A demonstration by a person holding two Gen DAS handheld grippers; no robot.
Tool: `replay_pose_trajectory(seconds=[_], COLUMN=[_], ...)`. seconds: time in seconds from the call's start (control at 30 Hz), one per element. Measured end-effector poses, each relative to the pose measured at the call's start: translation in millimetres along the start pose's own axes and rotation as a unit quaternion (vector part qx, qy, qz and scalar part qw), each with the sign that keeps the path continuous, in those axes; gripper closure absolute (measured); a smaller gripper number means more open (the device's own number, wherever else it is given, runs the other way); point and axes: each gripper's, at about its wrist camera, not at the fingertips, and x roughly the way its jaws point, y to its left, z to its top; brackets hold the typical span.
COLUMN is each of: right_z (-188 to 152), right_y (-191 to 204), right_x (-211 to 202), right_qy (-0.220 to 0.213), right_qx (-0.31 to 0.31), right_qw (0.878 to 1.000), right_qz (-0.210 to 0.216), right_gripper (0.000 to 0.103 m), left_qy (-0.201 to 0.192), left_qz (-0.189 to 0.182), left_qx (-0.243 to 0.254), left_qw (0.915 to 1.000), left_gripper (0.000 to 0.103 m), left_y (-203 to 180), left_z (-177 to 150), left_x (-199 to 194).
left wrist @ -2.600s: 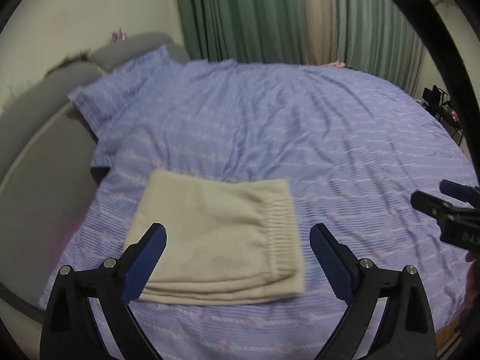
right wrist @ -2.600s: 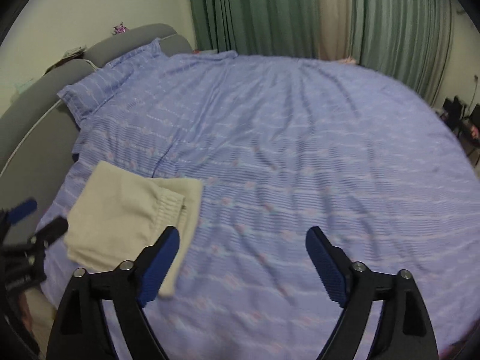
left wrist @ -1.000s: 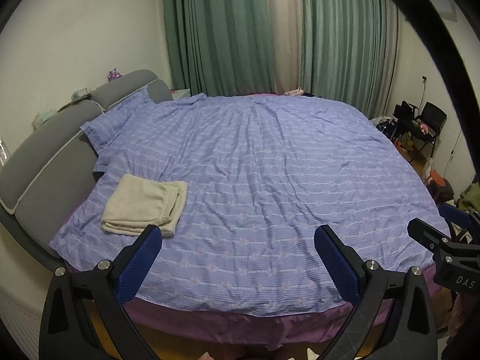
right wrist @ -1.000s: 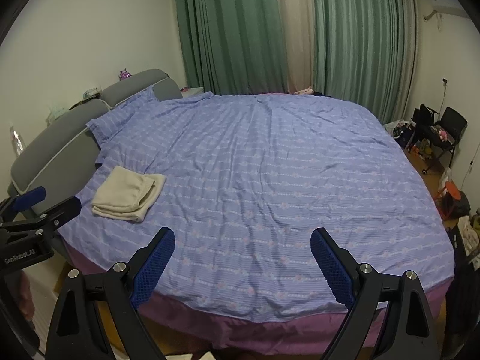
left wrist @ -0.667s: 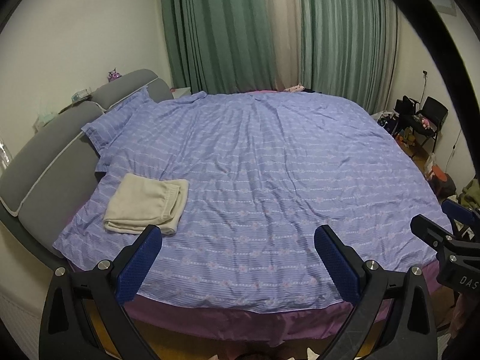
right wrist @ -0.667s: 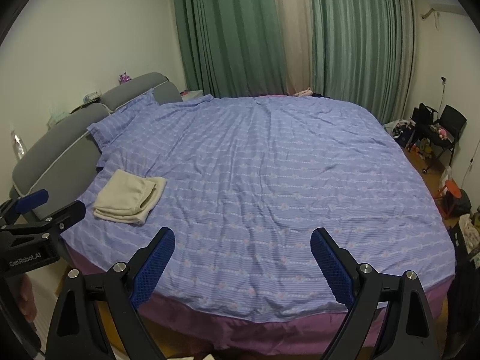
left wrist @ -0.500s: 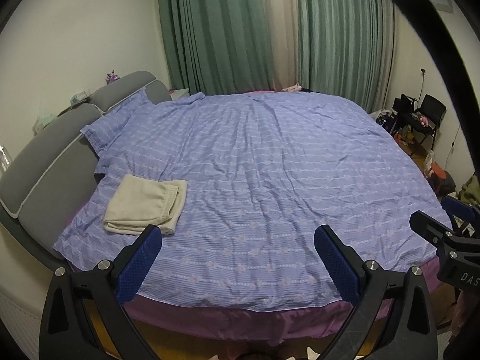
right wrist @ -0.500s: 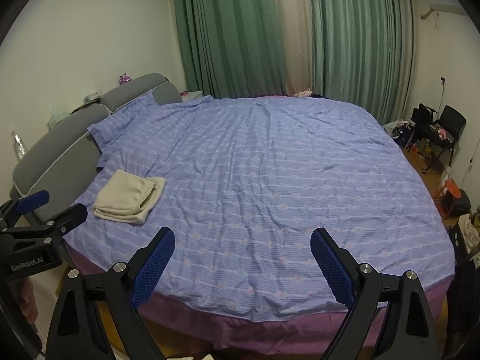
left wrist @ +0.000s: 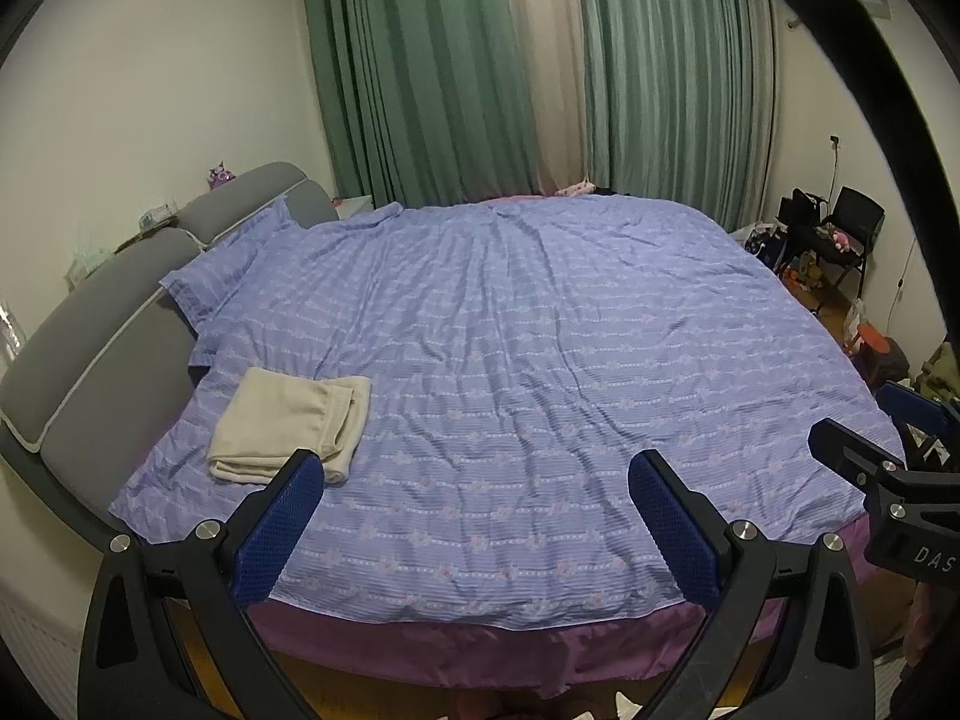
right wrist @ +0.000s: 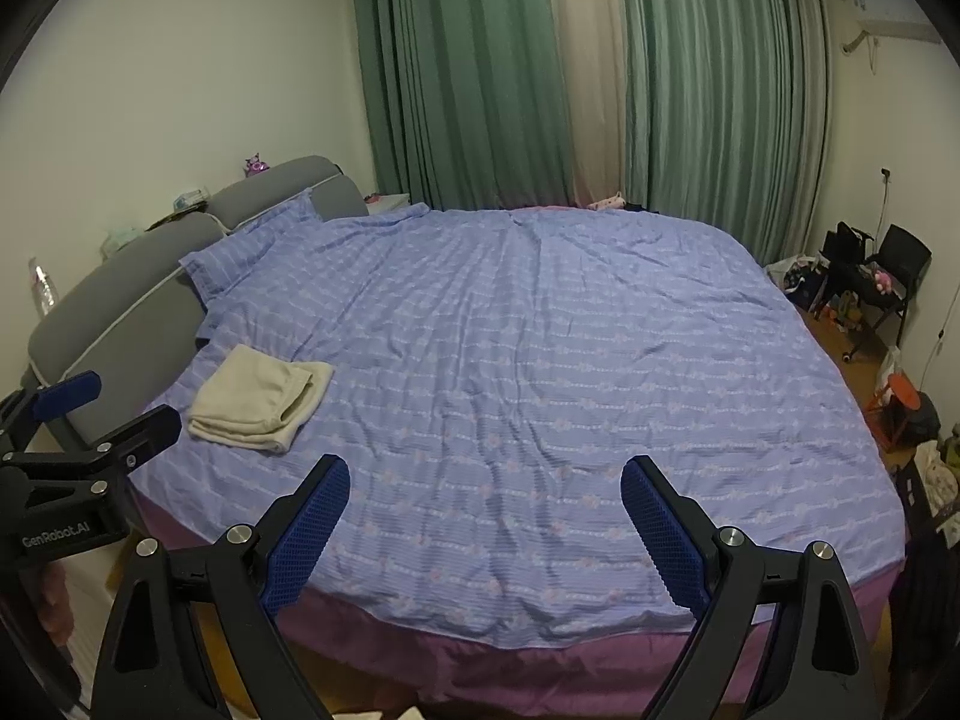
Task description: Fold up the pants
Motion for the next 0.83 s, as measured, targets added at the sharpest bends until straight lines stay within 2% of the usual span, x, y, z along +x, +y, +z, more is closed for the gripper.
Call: replay_pose_trajectory(seconds=[0.83], right_z=[-0.3], right_y=[-10.5], right_x=[-1.6], right_qy=[0.003], right_qx=[-0.001], right_qw=[1.0], right_qz=[-0.001], right_gripper=[0.011], left_qy=[-0.002], left_qz=[0.004], left_qx=[0.0], left_qw=[1.0], left_gripper=[0.0], left_y=[-6.0], left_z=[2.0], left_x=[1.3])
